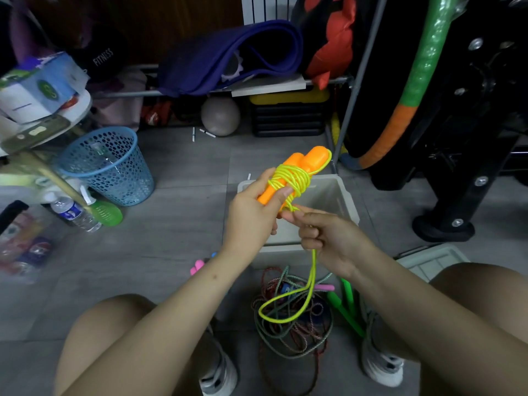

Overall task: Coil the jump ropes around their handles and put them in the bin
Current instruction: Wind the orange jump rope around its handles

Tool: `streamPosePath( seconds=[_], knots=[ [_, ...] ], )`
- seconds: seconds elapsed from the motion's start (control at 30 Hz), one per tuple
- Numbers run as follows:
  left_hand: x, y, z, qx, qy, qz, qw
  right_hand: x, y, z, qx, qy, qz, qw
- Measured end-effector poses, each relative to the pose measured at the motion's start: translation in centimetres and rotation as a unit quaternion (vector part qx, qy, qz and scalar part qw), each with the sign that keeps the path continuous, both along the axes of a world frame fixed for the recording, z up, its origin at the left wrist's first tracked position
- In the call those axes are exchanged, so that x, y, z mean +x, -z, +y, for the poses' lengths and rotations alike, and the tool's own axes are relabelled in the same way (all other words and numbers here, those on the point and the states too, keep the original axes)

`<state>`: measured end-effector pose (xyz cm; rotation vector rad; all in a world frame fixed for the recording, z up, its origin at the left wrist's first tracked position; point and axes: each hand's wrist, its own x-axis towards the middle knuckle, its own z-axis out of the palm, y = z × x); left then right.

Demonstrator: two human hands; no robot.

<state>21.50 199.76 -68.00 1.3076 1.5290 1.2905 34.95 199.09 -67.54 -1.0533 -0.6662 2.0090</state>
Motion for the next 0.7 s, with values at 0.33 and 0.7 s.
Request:
streamPosePath(
  seconds=[0.33, 0.7],
  knots=[
    [0.2, -0.9, -0.1, 0.001, 0.005, -0.118, 0.993, -0.7, 0.2, -0.9, 0.216, -0.014, -0.335, 0.917],
    [-0.7, -0.7, -0.1, -0.008, 0.056, 0.057, 0.997, 1.4, -0.4, 0.1, 0.48, 0.067, -0.596, 0.64]
  ],
)
